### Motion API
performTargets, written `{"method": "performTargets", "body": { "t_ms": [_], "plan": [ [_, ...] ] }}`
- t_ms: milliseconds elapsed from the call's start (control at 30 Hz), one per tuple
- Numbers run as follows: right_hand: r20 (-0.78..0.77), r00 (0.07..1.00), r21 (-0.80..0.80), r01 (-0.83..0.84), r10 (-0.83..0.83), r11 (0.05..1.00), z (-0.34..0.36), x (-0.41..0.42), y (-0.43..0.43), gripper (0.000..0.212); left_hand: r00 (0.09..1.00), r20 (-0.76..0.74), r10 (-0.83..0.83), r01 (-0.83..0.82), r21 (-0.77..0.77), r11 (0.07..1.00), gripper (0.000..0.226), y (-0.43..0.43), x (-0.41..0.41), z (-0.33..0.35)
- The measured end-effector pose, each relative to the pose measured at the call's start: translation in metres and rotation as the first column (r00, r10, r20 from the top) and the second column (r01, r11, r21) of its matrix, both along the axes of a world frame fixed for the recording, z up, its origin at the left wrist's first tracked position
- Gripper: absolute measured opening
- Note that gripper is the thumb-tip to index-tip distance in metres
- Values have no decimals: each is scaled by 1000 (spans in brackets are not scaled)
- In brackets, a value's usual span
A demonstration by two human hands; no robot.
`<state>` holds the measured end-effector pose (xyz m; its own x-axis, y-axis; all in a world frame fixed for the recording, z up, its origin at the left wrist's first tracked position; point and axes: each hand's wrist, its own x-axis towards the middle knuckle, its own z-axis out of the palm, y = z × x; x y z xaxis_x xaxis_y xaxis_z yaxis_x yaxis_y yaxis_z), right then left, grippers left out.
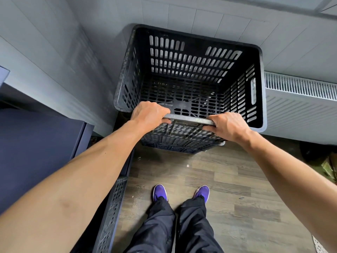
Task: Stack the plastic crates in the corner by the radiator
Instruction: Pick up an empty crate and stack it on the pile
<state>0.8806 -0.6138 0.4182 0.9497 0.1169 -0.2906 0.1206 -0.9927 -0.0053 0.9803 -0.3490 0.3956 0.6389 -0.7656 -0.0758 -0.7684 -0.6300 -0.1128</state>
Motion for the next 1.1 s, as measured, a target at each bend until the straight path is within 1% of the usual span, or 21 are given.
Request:
{"method": "performTargets", "body": {
  "t_ms": [133,267,400,533,633,733,800,833,900,1000,1033,1100],
  "plan": [
    [-36,999,15,4,-3,1000,1,-3,-7,45,999,-32,35,-36,-58,998,37,-3,0,-2],
    [-8,1000,-2,-15,15,1000,1,-7,-5,45,999,-14,40,-41,-93,995,40,1,-3,-9],
    [1,1000,-12,-29,29,1000,-4,-15,0,47,1000,3,17,-17,-90,996,42,7,-6,-13],
    [12,999,-25,-34,35,999,0,-11,-7,47,999,-31,40,-43,-92,995,41,0,-3,-8],
    [4,999,-23,-35,35,999,2,-9,-8,46,998,-31,56,-58,-78,995,41,-3,-3,-7],
    [13,999,-23,-31,32,999,3,-12,-4,46,998,-24,66,-68,-100,993,40,0,-7,-9],
    [7,1000,-20,-23,23,1000,2,-14,-2,46,997,-41,70,-73,-81,994,39,1,-8,-9],
    [2,1000,-21,-21,21,1000,2,-14,-3,46,995,-77,71,-76,-61,995,40,1,-6,-7],
    [-2,1000,-22,-23,23,1000,3,-12,-3,48,972,-224,70,-75,-17,997,42,-1,3,1],
    [-10,1000,-17,-19,19,1000,3,-9,-6,49,892,-450,49,-35,39,999,43,-3,20,15],
    [-10,1000,-13,-13,13,1000,3,-9,-7,49,871,-489,51,-24,60,998,44,-3,23,17],
    [1,1000,-8,-1,1,1000,0,-9,-6,50,857,-512,60,-23,79,997,46,-3,24,16]
  ]
}}
